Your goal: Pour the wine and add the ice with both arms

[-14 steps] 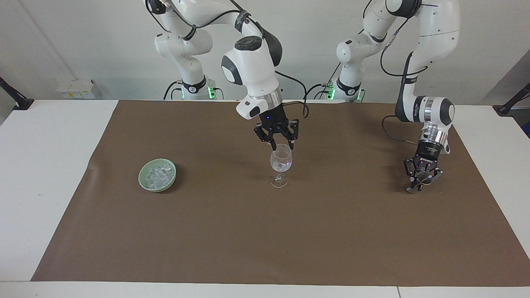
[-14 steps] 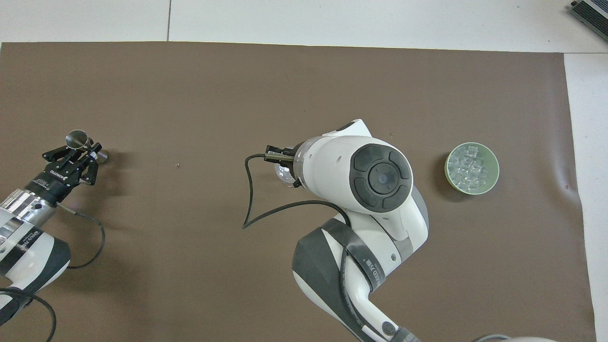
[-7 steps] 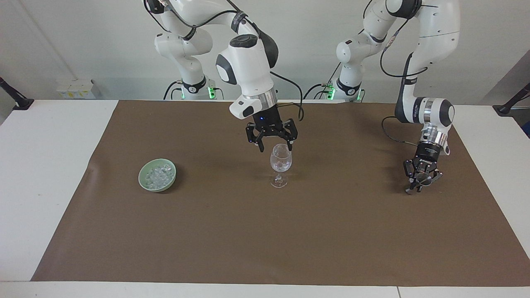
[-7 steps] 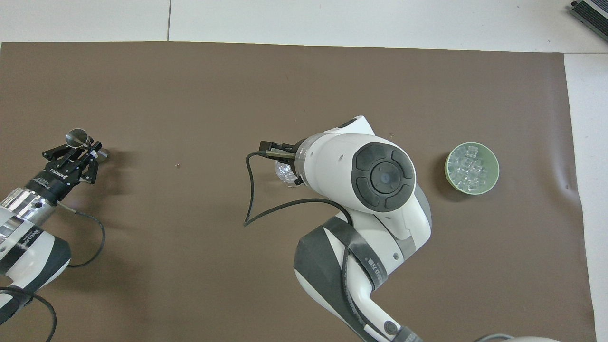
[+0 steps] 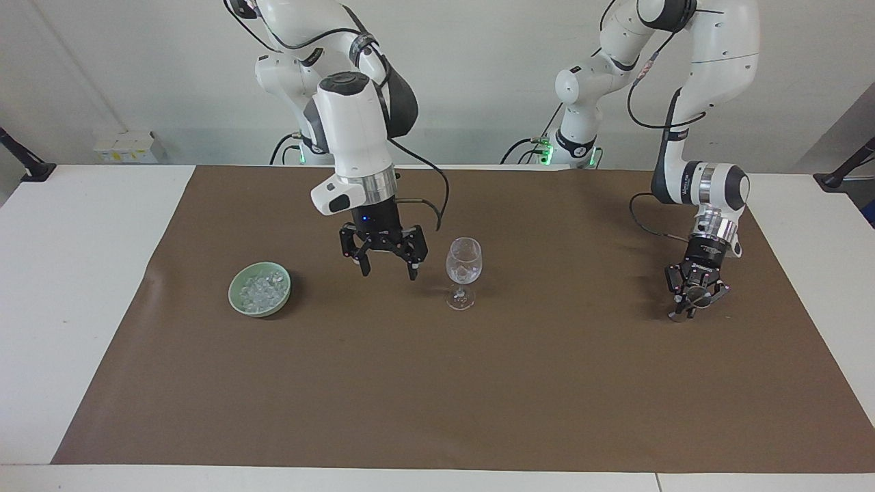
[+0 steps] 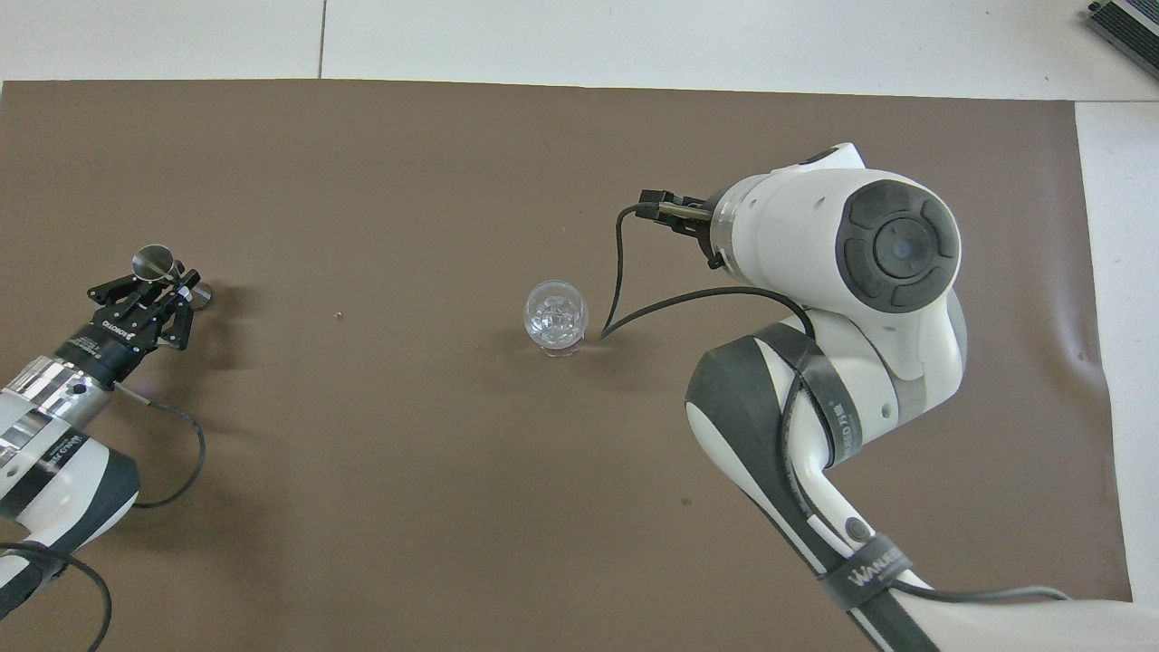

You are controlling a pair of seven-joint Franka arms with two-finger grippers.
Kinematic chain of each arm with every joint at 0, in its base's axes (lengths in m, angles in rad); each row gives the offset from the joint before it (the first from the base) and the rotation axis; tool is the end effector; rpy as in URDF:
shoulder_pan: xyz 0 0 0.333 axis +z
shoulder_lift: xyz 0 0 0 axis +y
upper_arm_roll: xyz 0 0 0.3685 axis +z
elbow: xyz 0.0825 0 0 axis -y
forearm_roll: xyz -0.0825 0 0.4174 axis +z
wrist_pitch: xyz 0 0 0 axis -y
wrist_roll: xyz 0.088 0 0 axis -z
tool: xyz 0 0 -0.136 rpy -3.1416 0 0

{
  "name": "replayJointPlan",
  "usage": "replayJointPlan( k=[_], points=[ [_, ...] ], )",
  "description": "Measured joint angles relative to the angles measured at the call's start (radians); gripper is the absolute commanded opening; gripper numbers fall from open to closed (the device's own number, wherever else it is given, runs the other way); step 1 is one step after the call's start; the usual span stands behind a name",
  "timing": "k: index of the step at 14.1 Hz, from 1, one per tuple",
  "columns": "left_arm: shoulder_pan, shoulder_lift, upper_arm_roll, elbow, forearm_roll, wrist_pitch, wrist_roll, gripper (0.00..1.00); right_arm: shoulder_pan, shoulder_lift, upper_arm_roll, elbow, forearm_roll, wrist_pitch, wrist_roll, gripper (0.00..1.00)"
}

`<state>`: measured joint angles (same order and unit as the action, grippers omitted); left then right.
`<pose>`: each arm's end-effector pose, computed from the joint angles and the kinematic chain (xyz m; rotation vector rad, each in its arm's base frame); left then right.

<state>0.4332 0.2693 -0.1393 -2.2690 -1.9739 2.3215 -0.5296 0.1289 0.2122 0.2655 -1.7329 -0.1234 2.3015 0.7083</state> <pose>0.5701 0.1345 0.2516 0.5669 1.8823 -0.3183 0.6587 0.2536 0.5081 -2.9273 0.3891 -0.5045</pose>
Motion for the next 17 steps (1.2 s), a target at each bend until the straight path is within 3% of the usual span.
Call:
replayJointPlan(
  k=[4, 17],
  points=[
    [-0.001, 0.001, 0.0, 0.0, 0.0, 0.001, 0.0, 0.22, -0.001, -0.021, -0.049, 0.033, -0.024, -0.116, -0.076, 1.0],
    [-0.001, 0.001, 0.0, 0.002, 0.0, 0.001, 0.001, 0.57, -0.004, -0.155, -0.222, 0.1, 0.003, -0.442, -0.31, 1.0]
  ],
)
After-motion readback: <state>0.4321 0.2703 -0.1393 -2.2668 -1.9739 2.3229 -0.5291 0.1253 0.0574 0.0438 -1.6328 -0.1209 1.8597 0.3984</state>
